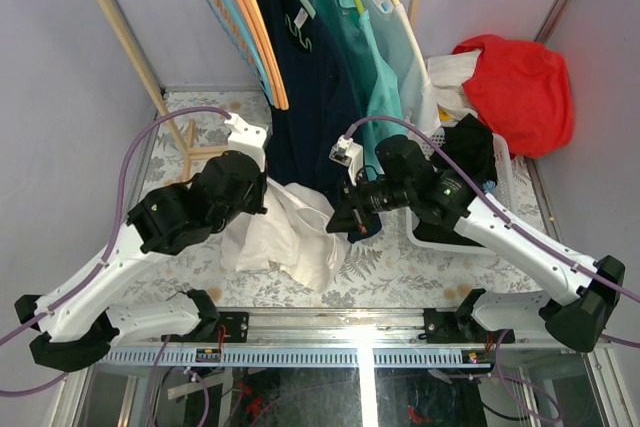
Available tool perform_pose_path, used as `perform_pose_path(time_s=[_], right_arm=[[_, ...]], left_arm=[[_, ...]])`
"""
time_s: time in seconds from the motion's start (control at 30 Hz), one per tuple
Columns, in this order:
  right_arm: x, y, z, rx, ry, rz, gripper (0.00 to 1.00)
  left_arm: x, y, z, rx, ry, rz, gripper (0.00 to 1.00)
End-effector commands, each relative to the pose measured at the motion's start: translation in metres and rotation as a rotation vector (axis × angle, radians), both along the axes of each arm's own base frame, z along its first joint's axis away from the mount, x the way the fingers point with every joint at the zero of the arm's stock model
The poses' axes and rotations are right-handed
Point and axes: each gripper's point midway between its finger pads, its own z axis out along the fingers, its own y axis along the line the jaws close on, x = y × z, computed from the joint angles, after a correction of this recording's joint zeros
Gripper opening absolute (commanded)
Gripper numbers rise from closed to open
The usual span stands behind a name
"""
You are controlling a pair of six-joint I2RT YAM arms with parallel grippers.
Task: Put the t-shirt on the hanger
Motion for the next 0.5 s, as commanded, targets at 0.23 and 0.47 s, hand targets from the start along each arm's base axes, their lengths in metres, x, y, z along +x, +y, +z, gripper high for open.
perform_pose_path(time_s=[0.23, 0.47], right_arm=[[0.039, -0.002, 0.011, -0.059, -0.127, -0.133, 0.00], [0.027, 0.032, 0.068, 0.134, -0.098, 0.013, 0.00]], left_arm=[[0.006, 0.006, 0.041, -0.105, -0.100, 0.047, 0.00], [0.007, 0.031, 0.100, -0.140, -0.224, 0.117, 0.00]])
